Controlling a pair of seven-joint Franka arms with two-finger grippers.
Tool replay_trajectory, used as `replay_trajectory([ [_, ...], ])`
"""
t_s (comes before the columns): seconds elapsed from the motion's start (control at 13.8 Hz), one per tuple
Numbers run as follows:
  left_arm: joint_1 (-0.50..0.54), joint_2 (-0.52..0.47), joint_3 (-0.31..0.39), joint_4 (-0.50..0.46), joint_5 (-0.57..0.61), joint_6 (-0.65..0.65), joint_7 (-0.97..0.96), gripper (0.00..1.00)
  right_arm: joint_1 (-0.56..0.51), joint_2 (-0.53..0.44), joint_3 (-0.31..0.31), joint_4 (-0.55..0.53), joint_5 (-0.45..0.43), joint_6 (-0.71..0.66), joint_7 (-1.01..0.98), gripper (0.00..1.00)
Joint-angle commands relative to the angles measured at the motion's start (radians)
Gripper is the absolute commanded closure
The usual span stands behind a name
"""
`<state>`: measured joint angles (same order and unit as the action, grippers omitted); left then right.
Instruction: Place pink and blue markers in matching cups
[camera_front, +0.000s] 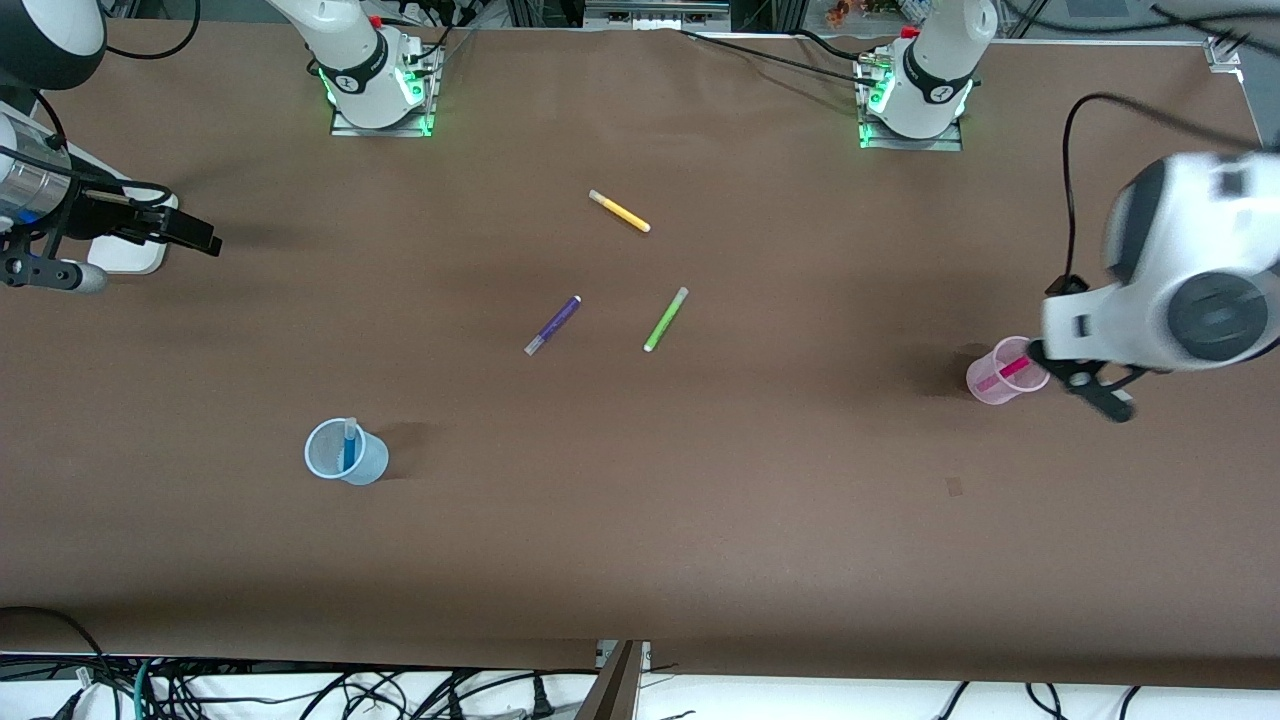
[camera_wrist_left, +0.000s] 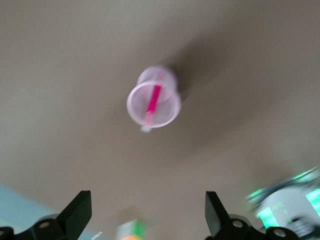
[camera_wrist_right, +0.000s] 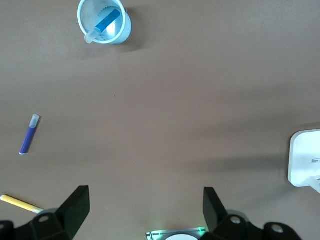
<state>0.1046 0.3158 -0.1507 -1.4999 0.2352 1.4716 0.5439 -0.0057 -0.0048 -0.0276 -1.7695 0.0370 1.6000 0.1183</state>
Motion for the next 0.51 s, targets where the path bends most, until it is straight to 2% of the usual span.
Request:
replay_trajectory([
  [0.0, 0.066, -0.05, -0.009, 0.015, -0.155, 0.006, -0.084, 0.0, 0.004, -0.003, 0.003, 0.007, -0.017, -0.008, 0.004, 0.0],
  [0.14, 0.067, -0.081, -0.007, 0.058, -0.163, 0.007, -0.174, 0.0, 0.004, -0.003, 0.003, 0.007, -0.016, -0.009, 0.004, 0.0],
  [0.22, 0.058, -0.115, -0.004, 0.05, -0.186, 0.031, -0.233, 0.0, 0.007, -0.004, 0.003, 0.007, -0.016, -0.009, 0.004, 0.0],
  [0.29, 0.026, -0.17, 0.014, 0.002, -0.2, 0.096, -0.302, 0.0, 0.007, -0.004, 0.003, 0.008, -0.016, -0.009, 0.004, 0.0],
  [0.43, -0.128, -0.286, 0.18, -0.147, -0.214, 0.247, -0.433, 0.0, 0.009, -0.004, 0.003, 0.008, -0.016, -0.009, 0.004, 0.0],
])
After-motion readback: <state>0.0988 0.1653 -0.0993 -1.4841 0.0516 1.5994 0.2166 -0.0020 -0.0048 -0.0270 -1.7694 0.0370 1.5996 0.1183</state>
